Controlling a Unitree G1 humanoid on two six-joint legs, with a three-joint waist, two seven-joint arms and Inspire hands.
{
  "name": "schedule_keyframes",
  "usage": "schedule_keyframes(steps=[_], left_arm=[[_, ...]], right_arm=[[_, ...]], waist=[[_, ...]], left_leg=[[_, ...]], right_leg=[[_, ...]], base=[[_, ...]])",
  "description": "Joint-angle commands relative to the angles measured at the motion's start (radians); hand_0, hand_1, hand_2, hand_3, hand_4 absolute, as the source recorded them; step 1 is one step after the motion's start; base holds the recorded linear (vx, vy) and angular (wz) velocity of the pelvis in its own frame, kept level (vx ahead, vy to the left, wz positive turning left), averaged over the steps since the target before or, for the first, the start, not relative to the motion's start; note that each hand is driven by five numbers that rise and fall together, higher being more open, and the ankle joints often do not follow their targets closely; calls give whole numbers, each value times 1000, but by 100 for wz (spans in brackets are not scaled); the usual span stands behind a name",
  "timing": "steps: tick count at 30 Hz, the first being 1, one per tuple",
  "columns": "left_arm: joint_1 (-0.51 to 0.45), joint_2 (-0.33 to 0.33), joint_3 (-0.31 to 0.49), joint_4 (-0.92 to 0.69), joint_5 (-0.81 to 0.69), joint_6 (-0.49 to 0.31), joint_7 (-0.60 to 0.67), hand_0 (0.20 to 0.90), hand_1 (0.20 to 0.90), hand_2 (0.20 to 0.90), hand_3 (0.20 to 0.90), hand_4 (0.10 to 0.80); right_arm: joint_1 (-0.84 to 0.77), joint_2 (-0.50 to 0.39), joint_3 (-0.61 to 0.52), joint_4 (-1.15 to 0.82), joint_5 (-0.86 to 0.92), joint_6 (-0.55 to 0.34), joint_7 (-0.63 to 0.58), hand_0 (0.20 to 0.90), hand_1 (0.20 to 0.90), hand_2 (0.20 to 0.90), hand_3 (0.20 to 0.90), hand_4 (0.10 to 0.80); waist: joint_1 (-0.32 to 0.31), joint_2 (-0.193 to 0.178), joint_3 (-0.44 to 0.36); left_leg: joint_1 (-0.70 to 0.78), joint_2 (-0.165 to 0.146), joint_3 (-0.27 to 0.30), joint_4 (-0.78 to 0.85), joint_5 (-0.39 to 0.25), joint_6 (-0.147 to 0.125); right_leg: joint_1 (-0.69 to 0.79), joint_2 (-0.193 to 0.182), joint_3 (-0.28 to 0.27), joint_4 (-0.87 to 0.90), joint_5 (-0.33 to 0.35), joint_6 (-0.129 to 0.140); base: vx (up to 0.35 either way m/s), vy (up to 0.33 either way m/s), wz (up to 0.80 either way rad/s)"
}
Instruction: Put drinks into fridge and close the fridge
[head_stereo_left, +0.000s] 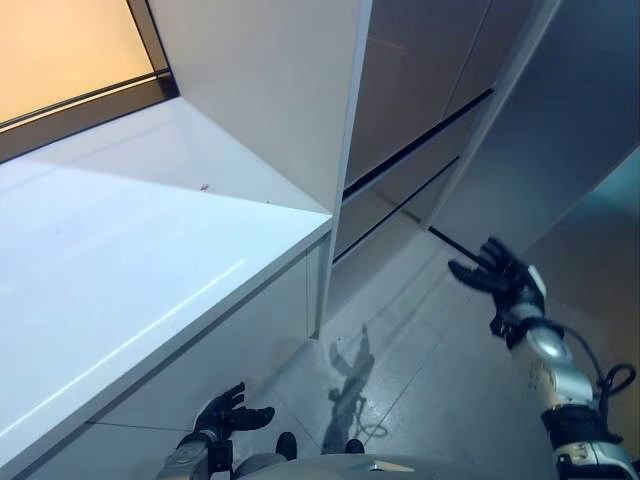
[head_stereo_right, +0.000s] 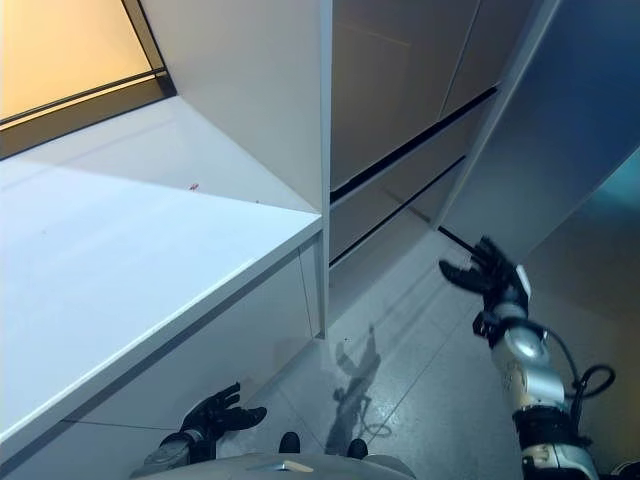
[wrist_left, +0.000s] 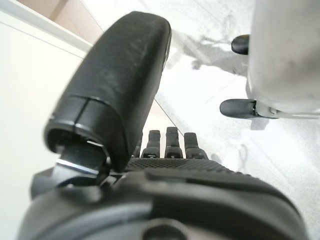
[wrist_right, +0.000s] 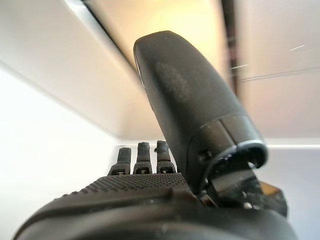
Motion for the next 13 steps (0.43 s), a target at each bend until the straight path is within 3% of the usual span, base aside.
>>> schedule_keyframes(steps=[1, 6, 10, 13], left_arm=[[-11, 22, 26, 62, -12, -27, -20, 900, 900, 900, 900, 800], [-11, 21, 17, 102, 37, -28, -55, 900, 900, 900, 900, 800], [-19, 14, 4, 130, 22, -29, -67, 900, 900, 900, 900, 800], [-26, 8, 6, 145, 18, -39, -79, 900, 900, 900, 900, 800]], right_arm=[[-28, 32, 27, 32, 89, -42, 47, 900, 900, 900, 900, 800], [-6, 135, 65, 308, 105, -6, 93, 900, 900, 900, 900, 800], [-9, 178, 88, 495, 55, 44, 193, 900, 900, 900, 900, 800], [-6, 190, 96, 607, 15, 51, 198, 900, 900, 900, 900, 800]], waist=[[10, -5, -72], [19, 5, -75], [29, 13, -77], [36, 18, -79]], left_leg=[[-13, 17, 104, 35, -86, -11], [3, 13, 101, 27, -87, -5], [11, 10, 96, 23, -85, 0], [12, 8, 92, 26, -84, 2]], right_leg=[[-51, -3, 29, 34, 18, 45], [-38, -1, 25, 32, 15, 44], [-28, 1, 17, 30, 13, 42], [-24, 0, 12, 33, 11, 41]], base=[[24, -1, -9], [31, 1, -4], [28, 12, 1], [21, 14, 1]])
